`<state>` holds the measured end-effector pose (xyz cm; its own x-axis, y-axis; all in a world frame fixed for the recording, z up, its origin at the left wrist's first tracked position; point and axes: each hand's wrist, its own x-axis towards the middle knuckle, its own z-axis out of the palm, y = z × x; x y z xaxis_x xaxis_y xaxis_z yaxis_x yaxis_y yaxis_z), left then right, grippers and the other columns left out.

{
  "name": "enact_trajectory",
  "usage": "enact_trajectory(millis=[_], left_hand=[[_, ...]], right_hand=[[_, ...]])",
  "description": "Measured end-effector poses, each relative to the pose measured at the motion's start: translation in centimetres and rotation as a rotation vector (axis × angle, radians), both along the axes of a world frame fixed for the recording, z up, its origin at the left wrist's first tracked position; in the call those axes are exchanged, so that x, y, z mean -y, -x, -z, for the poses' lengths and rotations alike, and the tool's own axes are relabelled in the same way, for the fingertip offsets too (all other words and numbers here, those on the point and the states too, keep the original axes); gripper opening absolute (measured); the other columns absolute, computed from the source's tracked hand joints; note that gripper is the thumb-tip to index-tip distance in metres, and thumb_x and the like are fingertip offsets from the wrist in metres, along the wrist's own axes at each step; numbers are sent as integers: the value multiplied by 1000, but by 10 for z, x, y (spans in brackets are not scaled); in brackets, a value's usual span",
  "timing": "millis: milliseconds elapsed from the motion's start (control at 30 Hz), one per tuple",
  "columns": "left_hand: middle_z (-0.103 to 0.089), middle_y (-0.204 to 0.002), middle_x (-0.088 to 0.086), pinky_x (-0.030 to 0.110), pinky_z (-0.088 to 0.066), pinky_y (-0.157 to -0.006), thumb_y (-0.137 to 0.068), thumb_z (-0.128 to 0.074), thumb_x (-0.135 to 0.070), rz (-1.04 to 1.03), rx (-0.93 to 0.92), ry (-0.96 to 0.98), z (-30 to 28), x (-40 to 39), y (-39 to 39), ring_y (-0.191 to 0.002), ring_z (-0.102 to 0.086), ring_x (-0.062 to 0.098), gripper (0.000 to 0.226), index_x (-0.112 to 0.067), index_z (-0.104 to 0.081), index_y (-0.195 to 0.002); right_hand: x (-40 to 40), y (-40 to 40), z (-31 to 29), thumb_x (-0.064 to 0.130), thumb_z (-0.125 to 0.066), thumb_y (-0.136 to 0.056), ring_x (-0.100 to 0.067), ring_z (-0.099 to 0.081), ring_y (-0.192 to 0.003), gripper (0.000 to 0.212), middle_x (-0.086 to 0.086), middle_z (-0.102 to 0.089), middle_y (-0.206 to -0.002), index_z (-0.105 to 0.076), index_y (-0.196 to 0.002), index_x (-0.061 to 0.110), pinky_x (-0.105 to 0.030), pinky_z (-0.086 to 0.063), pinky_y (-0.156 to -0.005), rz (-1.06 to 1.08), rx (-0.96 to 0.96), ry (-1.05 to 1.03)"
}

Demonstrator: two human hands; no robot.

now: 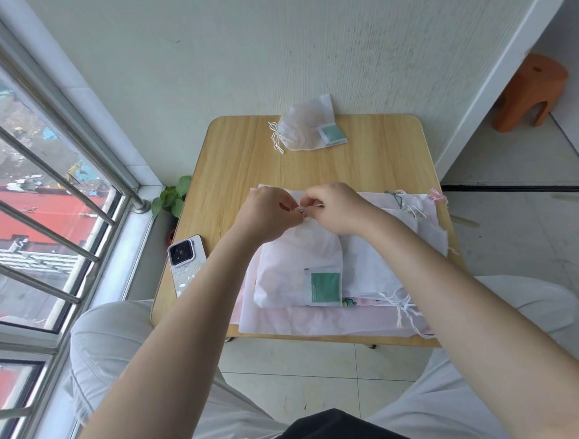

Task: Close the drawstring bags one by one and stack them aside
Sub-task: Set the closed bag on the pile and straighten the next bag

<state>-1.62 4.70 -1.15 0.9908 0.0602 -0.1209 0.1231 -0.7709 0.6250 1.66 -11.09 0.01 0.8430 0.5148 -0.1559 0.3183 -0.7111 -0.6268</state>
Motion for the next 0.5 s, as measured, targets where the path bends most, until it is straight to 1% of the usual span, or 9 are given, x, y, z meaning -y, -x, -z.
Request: enact_trajectory(millis=[67, 133, 167, 233, 300, 367, 433, 500], left_hand=[[-57, -75, -18, 10, -35, -54, -83, -72, -31, 12, 25, 19, 0, 0, 2, -79, -52, 6, 10, -22, -72, -88], [-56, -73, -16, 7, -36, -50, -84, -73, -31, 19, 55, 53, 2, 0, 4, -67, -49, 4, 11, -20, -72, -87], [-56, -73, -15, 7, -36, -51, -84, -73, -31, 17, 89, 67, 4, 0, 5, -64, -49, 3, 14, -18, -72, -87], [-57, -78, -12, 9, -35, -56, -81, -77, -33, -24, 192, 88, 9, -1, 6, -66, -50, 2, 18, -17, -70, -86], [-56, -82, -10, 12, -34, -59, -75, -82, -32, -113, 281, 116, 13, 1, 8, -67, -49, 3, 24, -21, -62, -84], [-56, -77, -12, 15, -35, -60, -74, -83, -26, -148, 319, 139, 15, 6, 9, -64, -51, 5, 26, -20, -58, -79], [-61, -72, -13, 15, -37, -59, -79, -78, -18, -130, 303, 173, 14, 12, 11, -61, -59, 6, 16, -19, -62, -77], [-64, -69, -13, 10, -38, -54, -83, -71, -12, -136, 261, 229, 14, 16, 13, -56, -59, 1, 7, -18, -68, -82]], right_hand=[[4, -2, -1, 15, -56, -96, -7, -51, -71, 11, 9, -58, -77, -67, -93, 16, -14, -39, -61, 44, -162, -111], [8, -3, 1, 13, -56, -97, -8, -46, -62, 14, 5, -53, -70, -65, -87, 17, -16, -37, -57, 80, -350, -238], [11, -5, 3, 11, -55, -98, -9, -44, -61, 13, 2, -51, -69, -65, -90, 13, -19, -36, -58, 93, -429, -302], [14, -8, 9, 8, -53, -98, -11, -40, -61, 12, -3, -48, -71, -65, -97, 5, -24, -32, -59, 128, -557, -439], [14, -10, 14, 6, -52, -97, -11, -39, -61, 13, -5, -47, -75, -64, -92, 5, -25, -29, -59, 177, -669, -563], [12, -11, 17, 6, -49, -98, -12, -38, -59, 17, -6, -47, -74, -62, -87, 8, -26, -28, -57, 206, -727, -601], [10, -13, 18, 6, -48, -98, -13, -39, -57, 20, -6, -46, -72, -61, -84, 8, -26, -27, -56, 235, -740, -598], [10, -15, 20, 7, -48, -98, -13, -39, -57, 20, -6, -47, -72, -62, -84, 7, -26, -27, -56, 274, -736, -607]])
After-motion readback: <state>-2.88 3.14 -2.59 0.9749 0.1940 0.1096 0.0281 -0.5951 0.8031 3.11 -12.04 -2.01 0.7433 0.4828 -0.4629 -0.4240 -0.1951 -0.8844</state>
